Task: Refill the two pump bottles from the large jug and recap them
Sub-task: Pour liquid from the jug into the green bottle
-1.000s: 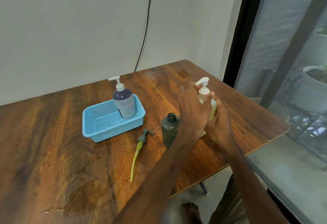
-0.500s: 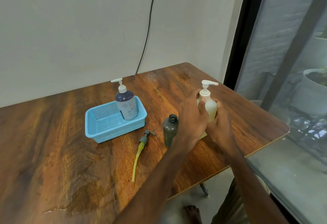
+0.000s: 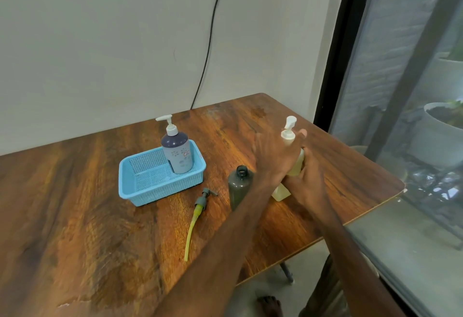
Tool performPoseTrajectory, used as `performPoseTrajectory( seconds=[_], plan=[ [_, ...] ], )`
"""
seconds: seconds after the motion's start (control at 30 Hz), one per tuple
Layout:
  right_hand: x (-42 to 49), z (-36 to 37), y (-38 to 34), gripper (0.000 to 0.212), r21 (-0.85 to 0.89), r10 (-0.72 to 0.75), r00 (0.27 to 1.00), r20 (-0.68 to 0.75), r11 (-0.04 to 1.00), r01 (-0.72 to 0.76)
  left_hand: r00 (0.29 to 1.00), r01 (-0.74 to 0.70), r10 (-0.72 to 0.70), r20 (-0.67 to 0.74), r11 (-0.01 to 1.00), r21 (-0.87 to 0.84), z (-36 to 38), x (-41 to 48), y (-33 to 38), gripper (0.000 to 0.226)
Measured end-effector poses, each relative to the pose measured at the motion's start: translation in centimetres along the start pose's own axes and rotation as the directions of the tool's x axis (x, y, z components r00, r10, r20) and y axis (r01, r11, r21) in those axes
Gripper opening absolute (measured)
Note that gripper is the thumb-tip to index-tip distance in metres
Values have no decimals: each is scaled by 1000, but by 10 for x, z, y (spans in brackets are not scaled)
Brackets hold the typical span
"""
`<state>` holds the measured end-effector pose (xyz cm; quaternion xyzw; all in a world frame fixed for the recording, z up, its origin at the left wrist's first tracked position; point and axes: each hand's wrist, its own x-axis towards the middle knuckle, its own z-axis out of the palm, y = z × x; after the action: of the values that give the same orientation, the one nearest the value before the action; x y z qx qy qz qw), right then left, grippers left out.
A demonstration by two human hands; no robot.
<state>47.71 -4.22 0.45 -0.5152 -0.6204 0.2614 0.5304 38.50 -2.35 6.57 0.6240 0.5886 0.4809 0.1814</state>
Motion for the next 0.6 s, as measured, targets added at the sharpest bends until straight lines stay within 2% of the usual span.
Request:
performPoseTrajectory(
  seconds=[0.07, 0.17, 0.23, 0.37, 0.47, 0.6],
  plan=[
    [0, 0, 0, 76, 1, -11, 1000, -4, 1000, 11, 999, -39, 39, 3, 999, -16, 0, -4, -7, 44],
    [1, 1, 2, 63, -1, -20, 1000, -18, 1000, 20, 996, -76, 79, 48, 995, -67, -10, -12, -12, 30],
    [0, 1, 3, 67, -14, -16, 1000, -20, 1000, 16, 992, -83, 91, 93, 993, -82, -20, -16, -12, 24],
    [0, 1, 2, 80, -33, -5, 1000, -11, 999, 4, 991, -45, 54, 122, 996, -81, -33, -18, -9, 27],
    [-1, 1, -2, 82, -47, 2, 1000, -14, 999, -3, 996, 12, -5, 92, 997, -78, -34, -15, -7, 37],
    [-2, 1, -6, 81, -53, 43, 999, -10, 998, -43, 998, -2, 6, 67, 999, -54, -33, -9, -3, 48]
  ],
)
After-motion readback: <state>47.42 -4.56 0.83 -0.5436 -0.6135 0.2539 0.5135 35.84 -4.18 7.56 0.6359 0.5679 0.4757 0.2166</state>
